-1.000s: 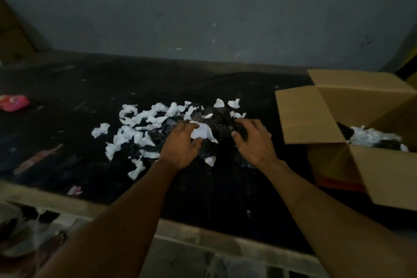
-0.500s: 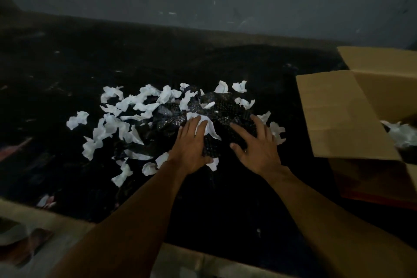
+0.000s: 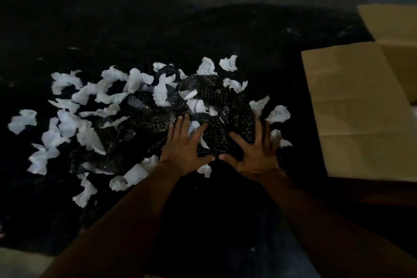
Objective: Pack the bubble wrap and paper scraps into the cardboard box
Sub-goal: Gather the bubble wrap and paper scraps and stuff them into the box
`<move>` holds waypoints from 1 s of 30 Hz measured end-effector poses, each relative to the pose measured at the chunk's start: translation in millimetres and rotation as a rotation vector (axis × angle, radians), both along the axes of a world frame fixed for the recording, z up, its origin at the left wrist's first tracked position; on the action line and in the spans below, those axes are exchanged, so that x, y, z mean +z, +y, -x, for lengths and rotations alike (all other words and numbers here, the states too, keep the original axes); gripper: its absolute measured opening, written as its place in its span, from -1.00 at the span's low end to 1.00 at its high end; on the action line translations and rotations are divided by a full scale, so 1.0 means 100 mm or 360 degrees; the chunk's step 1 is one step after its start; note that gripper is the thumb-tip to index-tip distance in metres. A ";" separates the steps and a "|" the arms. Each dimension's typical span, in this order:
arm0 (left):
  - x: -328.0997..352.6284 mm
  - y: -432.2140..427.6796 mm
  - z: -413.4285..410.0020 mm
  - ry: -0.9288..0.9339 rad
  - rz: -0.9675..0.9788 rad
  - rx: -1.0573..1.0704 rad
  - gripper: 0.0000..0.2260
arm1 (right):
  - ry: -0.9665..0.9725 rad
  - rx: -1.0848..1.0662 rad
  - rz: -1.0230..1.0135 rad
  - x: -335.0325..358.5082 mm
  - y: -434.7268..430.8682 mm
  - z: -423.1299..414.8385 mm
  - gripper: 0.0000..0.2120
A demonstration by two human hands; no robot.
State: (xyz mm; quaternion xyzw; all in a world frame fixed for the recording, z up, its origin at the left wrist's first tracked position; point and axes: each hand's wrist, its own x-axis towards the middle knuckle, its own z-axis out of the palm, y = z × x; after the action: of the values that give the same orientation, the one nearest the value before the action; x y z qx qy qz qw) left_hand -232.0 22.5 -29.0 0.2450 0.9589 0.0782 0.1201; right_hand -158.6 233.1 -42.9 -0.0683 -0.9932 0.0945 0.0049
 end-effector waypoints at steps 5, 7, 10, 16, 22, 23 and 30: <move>-0.26 0.01 -0.03 0.0268 -0.0505 -0.0082 -0.44 | 0.0506 0.0160 0.0144 -0.16 -0.05 0.14 -0.50; -0.29 0.02 -0.01 0.0314 -0.0616 -0.0084 -0.55 | 0.0699 0.0172 0.0268 -0.21 -0.08 0.20 -0.59; -0.27 0.01 0.01 0.0258 -0.0727 0.0019 -0.56 | 0.0731 0.0003 0.0459 -0.20 -0.09 0.29 -0.67; -0.21 -0.03 0.02 0.0079 -0.0832 0.0191 -0.34 | 0.0510 -0.0163 0.0848 -0.05 -0.02 0.32 -0.74; -0.22 0.00 0.05 0.0378 -0.0871 0.0372 -0.63 | 0.0476 -0.0266 0.0699 -0.11 0.00 0.32 -0.67; -0.19 0.01 0.06 0.0472 -0.0732 0.0422 -0.63 | 0.0501 -0.0274 0.0700 -0.13 0.02 0.32 -0.63; -0.07 0.12 0.18 0.0562 0.0057 -0.0161 -0.46 | 0.0417 -0.0119 0.0800 -0.05 -0.04 0.39 -0.73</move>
State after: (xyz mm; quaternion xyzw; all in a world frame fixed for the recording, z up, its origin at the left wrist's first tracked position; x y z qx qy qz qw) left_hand -249.7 34.7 -36.3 0.3007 0.9527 0.0106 -0.0418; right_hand -198.1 228.8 -48.1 -0.0913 -0.9263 0.3454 0.1197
